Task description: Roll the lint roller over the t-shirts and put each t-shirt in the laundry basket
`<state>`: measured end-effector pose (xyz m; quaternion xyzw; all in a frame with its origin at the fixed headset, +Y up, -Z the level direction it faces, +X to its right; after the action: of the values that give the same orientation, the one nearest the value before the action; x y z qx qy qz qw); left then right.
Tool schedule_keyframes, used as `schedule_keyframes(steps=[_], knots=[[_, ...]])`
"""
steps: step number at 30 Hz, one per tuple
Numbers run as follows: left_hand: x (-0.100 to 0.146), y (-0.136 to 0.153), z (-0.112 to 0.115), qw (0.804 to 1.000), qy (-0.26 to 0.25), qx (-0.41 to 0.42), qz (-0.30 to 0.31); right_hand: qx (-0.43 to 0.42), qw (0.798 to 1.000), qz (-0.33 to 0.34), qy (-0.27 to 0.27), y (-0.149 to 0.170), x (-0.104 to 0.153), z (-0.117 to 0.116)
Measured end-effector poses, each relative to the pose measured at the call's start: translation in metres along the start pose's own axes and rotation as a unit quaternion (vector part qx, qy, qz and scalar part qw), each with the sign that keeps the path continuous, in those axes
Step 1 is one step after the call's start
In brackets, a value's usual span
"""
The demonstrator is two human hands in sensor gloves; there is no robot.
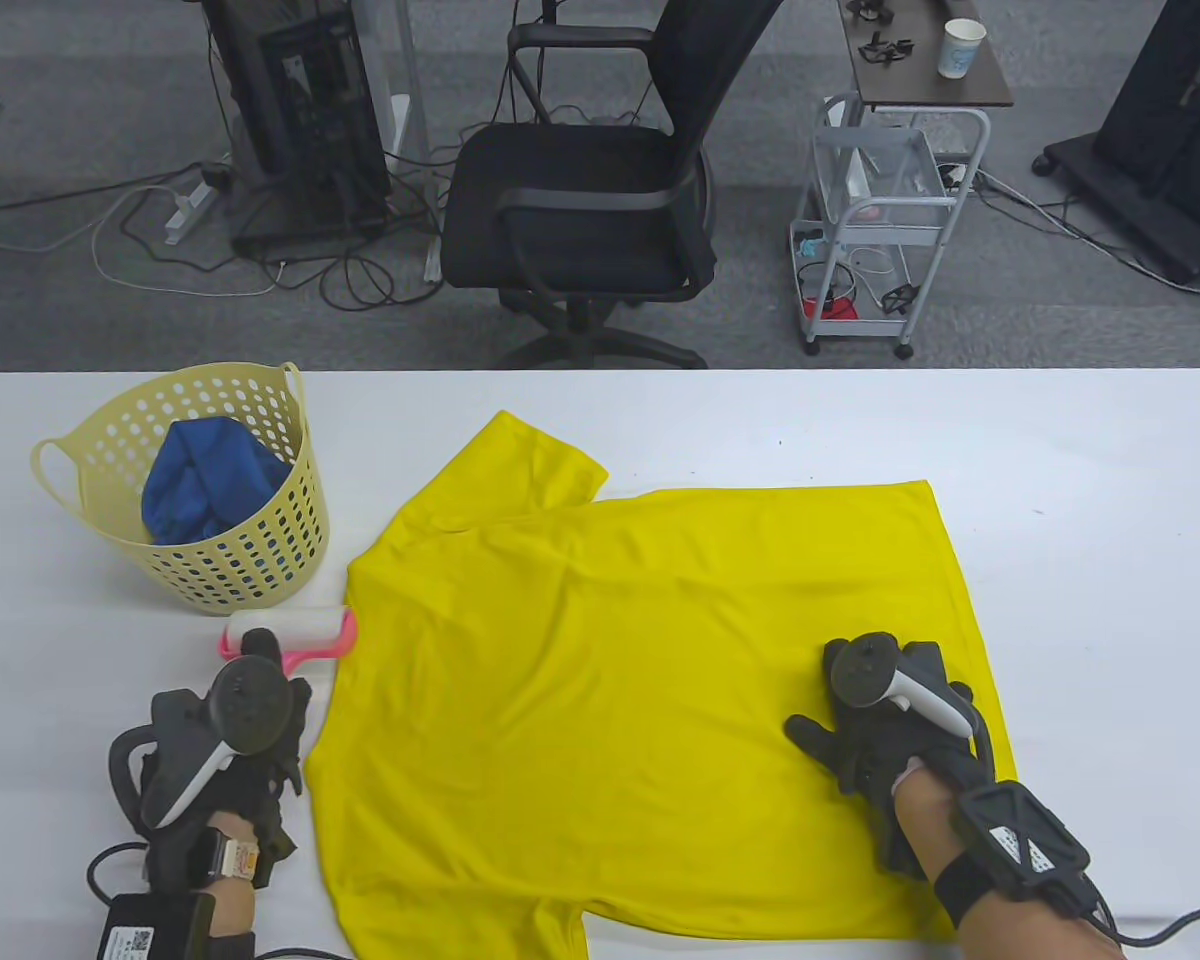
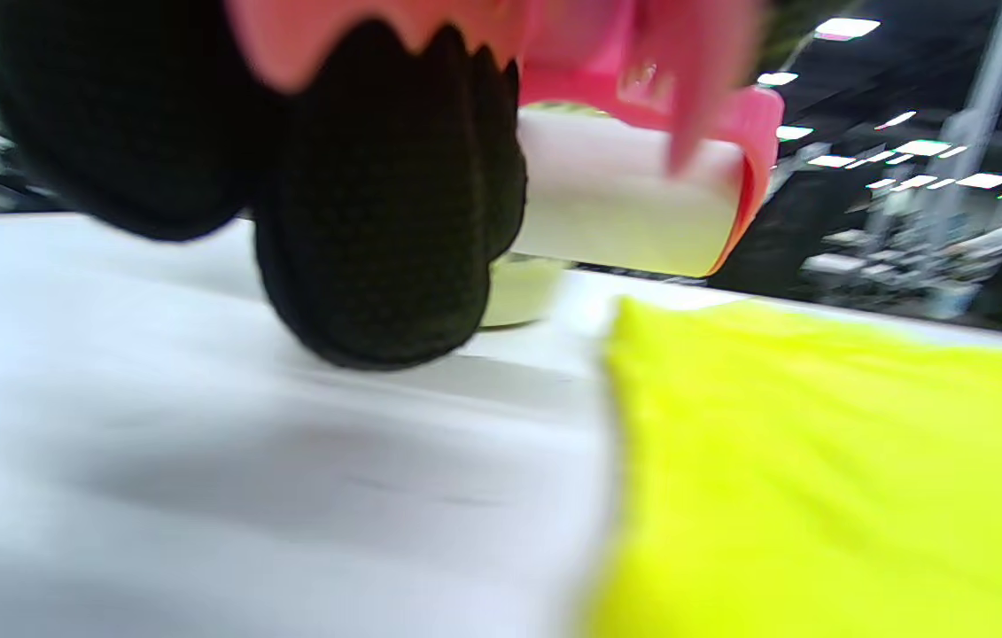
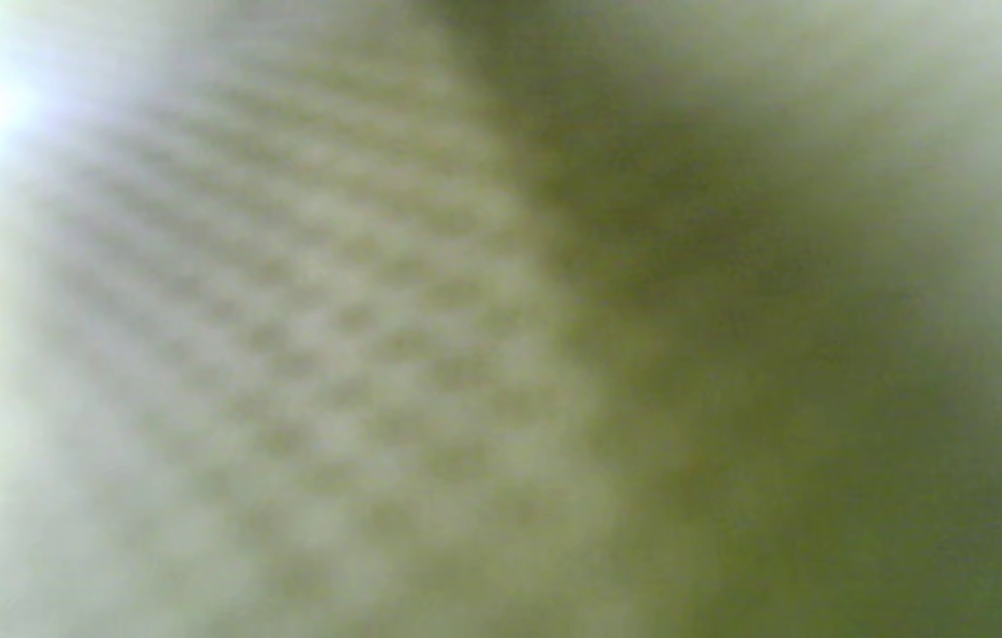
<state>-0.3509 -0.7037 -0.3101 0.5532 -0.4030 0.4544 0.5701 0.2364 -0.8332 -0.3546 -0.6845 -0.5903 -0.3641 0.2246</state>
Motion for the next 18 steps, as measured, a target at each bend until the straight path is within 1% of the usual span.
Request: schedule_keyframes(steps=[2,5,8,11,15,18], knots=[[-0.005,0.013,0.007,0.999,0.007,-0.024,-0.030,0.000,1.000,0.000,0.000,0.000,0.000,0.000],[-0.012,0.026,0.023,0.996,0.018,-0.006,-0.085,0.000,1.000,0.000,0.000,0.000,0.000,0.000],[-0.017,0.029,0.035,0.990,0.039,-0.065,-0.121,0.000,1.000,0.001,0.001,0.000,0.000,0.000],[-0.018,0.027,0.052,0.980,0.100,-0.073,-0.154,0.000,1.000,0.000,0.001,0.000,0.000,0.000],[-0.018,0.020,0.055,0.967,0.129,-0.153,-0.157,0.000,1.000,0.000,0.001,0.000,0.000,0.000],[-0.014,0.020,0.053,0.962,0.140,-0.162,-0.169,-0.001,1.000,-0.002,-0.005,0.000,0.000,0.001]])
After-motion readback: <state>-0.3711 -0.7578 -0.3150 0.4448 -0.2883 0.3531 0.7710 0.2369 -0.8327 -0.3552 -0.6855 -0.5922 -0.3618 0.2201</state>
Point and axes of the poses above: the tracker on the back of each hand, its own y axis roughly to the little-finger side, its own x axis roughly from the fingertips to the wrist, z = x × y, the point moved 5 cm from there along -x, roughly from the wrist to the fingertips, and after that the axes turned 1 degree about -z, right-handed, at the moved point
